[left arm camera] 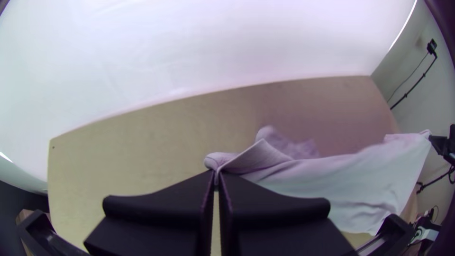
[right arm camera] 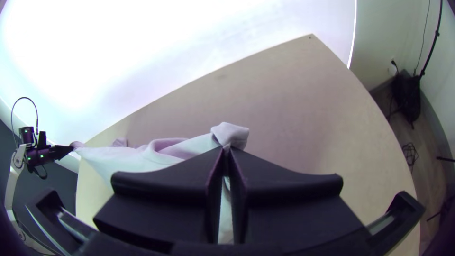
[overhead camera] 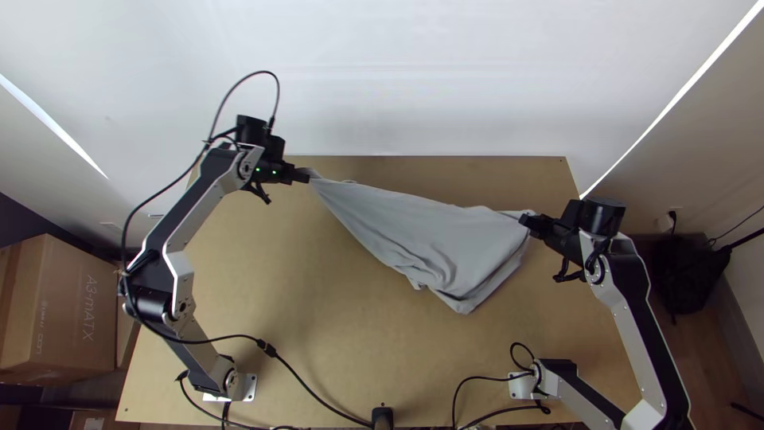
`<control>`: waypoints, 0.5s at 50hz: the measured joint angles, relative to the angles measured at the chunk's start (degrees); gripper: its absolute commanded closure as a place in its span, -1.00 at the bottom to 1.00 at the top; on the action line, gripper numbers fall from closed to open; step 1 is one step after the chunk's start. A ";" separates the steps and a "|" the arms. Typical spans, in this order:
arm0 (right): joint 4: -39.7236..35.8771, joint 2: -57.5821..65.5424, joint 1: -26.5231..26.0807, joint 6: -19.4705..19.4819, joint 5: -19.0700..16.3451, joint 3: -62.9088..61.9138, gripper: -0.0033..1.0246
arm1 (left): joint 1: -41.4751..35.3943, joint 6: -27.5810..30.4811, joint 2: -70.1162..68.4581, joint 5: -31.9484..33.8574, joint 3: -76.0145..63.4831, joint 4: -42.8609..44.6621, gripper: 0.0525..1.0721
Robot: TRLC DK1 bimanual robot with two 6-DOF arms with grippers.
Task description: Fold the t-shirt
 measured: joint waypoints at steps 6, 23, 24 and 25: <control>2.36 -1.64 -0.55 -2.62 1.01 0.52 0.95 | 2.14 -0.76 -4.33 0.39 -1.16 -0.04 0.95; 8.02 -1.09 -0.44 -8.07 1.79 12.98 0.95 | 3.76 -5.07 -16.31 -1.97 -1.01 -0.09 0.95; 8.24 -0.85 -0.28 -8.11 1.79 14.23 0.95 | 3.76 -5.20 -16.83 -2.49 -0.52 -0.09 0.95; 8.46 -0.63 -0.20 -8.17 1.79 15.63 0.95 | 3.76 -5.35 -17.29 -3.08 0.04 -0.04 0.95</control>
